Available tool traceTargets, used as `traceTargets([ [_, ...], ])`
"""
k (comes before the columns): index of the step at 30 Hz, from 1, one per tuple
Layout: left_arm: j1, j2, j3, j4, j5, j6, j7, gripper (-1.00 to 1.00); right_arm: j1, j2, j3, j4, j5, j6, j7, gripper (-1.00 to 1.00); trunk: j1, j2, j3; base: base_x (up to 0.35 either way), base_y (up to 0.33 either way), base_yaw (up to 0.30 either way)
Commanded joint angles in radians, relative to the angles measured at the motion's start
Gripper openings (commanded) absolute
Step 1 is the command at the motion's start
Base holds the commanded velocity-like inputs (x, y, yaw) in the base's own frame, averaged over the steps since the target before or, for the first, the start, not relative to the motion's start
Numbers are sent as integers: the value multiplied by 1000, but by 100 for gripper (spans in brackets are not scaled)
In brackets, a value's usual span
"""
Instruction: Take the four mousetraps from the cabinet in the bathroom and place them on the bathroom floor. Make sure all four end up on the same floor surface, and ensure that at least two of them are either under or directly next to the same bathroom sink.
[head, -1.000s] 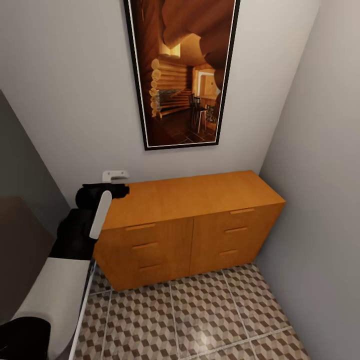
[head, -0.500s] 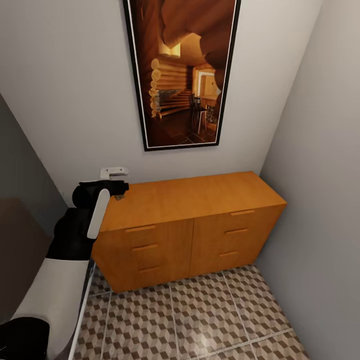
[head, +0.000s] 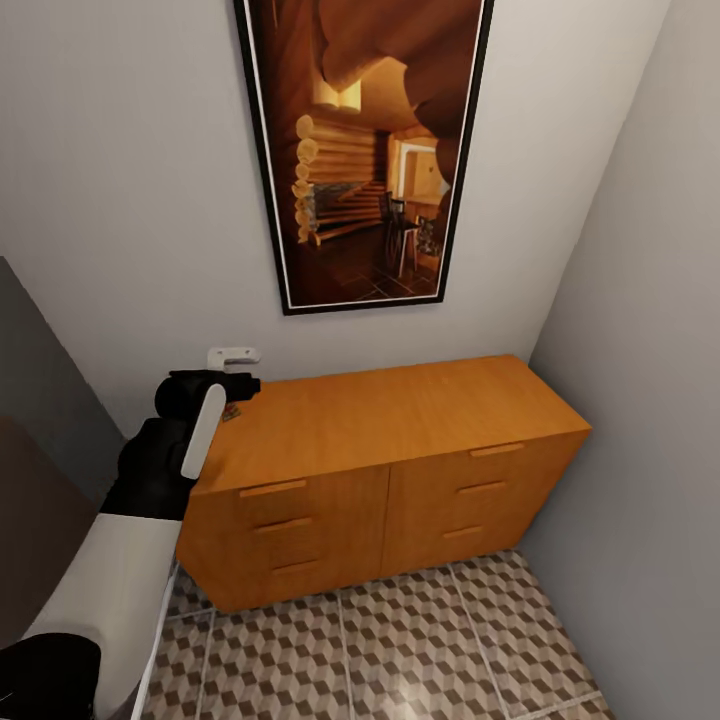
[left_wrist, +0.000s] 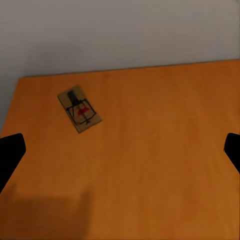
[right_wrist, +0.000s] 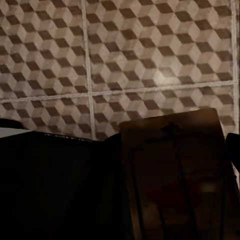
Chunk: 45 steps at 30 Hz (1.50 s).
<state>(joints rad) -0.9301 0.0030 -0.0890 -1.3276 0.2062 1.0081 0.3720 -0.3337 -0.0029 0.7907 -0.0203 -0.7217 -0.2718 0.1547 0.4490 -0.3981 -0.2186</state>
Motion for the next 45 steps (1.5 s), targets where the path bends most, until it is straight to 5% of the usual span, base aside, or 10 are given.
traceTargets([
  [1,-1,0,-1,1,10,3,10,100,-1,-1,5,1,-13,45,8,-100,1,-2,-2,215,0,0],
  [7,6,1,0,2,10,3,10,100,1,-4,4,2,-13,93,10,-100,1,-2,-2,64,0,0],
  [26,10,-12,-1,35,10,1,9,100,1,-3,4,2,-13,98,-1,-100,1,-2,-2,2,0,184],
  [45,10,-18,-3,98,10,0,7,100,1,-3,4,2,-13,98,0,-100,1,-2,-2,113,-52,18],
])
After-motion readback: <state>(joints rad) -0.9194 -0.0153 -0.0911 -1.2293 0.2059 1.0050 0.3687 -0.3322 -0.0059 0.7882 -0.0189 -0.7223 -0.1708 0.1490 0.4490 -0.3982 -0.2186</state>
